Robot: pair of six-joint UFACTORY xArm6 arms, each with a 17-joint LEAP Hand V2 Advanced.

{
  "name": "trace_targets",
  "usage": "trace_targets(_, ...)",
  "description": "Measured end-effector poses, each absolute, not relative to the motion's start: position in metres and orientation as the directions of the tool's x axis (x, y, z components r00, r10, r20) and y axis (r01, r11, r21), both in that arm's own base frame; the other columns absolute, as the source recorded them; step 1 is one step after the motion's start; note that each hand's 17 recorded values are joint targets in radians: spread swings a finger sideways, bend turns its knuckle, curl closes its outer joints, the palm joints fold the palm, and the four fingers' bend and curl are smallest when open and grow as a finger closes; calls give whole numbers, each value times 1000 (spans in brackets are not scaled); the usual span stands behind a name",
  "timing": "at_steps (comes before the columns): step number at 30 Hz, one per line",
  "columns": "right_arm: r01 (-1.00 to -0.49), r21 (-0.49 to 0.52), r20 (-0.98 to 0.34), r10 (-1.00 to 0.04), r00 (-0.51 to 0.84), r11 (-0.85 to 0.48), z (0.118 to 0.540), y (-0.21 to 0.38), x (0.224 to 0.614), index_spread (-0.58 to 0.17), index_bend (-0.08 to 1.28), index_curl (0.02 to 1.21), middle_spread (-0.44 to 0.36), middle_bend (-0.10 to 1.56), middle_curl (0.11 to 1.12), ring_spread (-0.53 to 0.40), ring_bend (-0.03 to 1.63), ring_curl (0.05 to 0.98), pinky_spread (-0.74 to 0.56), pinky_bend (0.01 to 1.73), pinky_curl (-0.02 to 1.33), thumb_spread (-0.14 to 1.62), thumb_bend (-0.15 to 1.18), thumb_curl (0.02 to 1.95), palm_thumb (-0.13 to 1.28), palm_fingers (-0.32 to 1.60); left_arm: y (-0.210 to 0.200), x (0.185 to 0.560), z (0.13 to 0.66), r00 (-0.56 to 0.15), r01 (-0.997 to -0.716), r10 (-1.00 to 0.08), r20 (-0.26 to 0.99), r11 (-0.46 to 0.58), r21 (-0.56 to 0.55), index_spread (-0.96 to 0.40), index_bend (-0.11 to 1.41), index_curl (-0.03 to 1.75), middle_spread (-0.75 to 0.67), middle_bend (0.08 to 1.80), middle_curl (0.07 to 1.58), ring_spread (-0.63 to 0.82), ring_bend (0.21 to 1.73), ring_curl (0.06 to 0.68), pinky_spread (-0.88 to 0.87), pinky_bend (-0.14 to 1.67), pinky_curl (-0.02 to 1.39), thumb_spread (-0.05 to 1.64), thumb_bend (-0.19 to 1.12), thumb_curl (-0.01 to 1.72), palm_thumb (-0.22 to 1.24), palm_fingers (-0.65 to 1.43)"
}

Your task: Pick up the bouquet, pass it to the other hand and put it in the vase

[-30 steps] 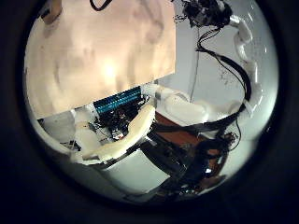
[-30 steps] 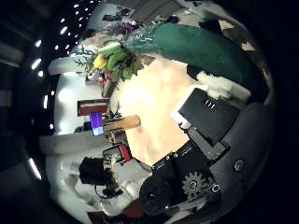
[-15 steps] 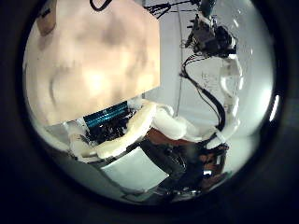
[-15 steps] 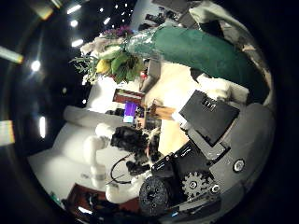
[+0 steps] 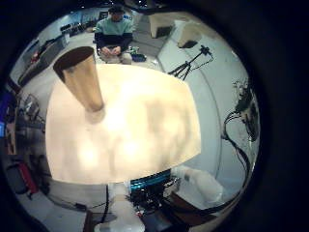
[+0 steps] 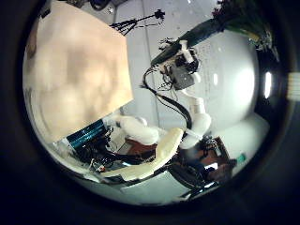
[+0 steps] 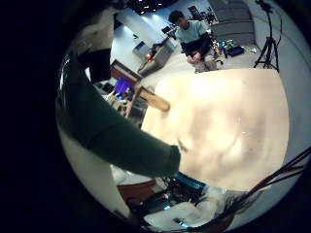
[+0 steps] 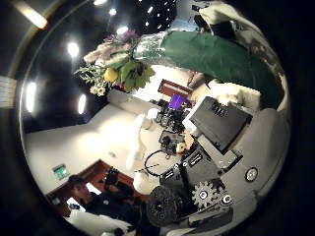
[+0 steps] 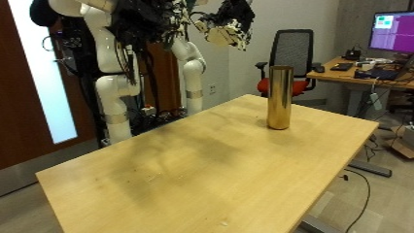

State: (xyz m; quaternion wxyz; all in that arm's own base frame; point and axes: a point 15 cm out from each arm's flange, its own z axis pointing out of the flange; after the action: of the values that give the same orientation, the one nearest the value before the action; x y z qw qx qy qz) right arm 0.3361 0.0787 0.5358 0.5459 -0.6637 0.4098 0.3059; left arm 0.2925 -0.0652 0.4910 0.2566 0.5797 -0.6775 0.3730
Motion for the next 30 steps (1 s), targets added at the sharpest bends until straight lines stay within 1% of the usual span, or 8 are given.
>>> trace_targets(5,-890,-449,-883,-112,456,-81,507,92,332,-304,998,1093,-126,1377,762,-189,1447,632,-238,1196,830,209,-19,948,1180,1129,-70,301,501,-210,-973,-496,843,21,-231,266,155,300,316,275,348,473,589,171,460,229,302,753,-38,321,61,244)
trace_targets(7,-888,-446,-887,-77,456,-115,500,105,331,-303,1001,1091,-126,1376,762,-189,1448,632,-241,1189,843,201,-21,948,1177,1127,-71,305,502,-204,-975,-453,868,16,-221,268,153,297,325,274,347,472,598,173,460,233,303,748,-38,323,60,240)
trace_targets(10,-873,-461,-881,-37,472,-161,493,122,328,-299,996,1085,-127,1375,763,-189,1449,633,-243,1176,857,194,-20,948,1177,1125,-71,309,500,-195,-978,-424,884,15,-208,279,150,285,359,273,344,476,620,175,461,253,310,734,-38,330,68,220)
trace_targets(15,-855,-476,-873,-10,488,-207,484,135,326,-298,1000,1081,-128,1372,764,-189,1448,633,-247,1163,875,189,-20,945,1177,1127,-76,316,497,-175,-984,-375,910,25,-179,291,150,275,389,282,344,480,642,176,467,271,314,730,-39,335,77,204)
trace_targets(20,-848,-465,-879,21,476,-254,477,154,323,-297,1007,1080,-128,1371,766,-189,1448,634,-252,1152,891,179,-21,941,1174,1126,-83,324,493,-150,-989,-323,935,50,-142,299,152,270,409,289,343,479,659,176,471,282,315,728,-39,337,86,191)
trace_targets(24,-843,-457,-883,26,469,-284,468,172,324,-297,1010,1080,-129,1372,767,-190,1447,634,-257,1144,908,182,-19,943,1177,1124,-87,330,499,-159,-987,-290,944,55,-149,302,154,270,416,300,344,481,666,173,472,287,313,725,-38,340,103,189)
trace_targets(26,-839,-448,-885,20,465,-308,462,176,322,-296,1011,1079,-129,1372,768,-190,1446,635,-259,1140,915,183,-19,943,1177,1124,-92,332,502,-159,-987,-274,948,64,-147,304,156,270,402,320,347,483,663,169,472,283,309,730,-36,340,113,196)
trace_targets(30,-843,-425,-888,-25,458,-330,443,184,328,-296,1011,1079,-129,1371,768,-191,1446,635,-261,1135,924,184,-20,944,1177,1124,-98,337,506,-163,-986,-249,955,79,-148,300,153,270,370,359,354,483,662,166,471,273,305,732,-38,341,126,207)
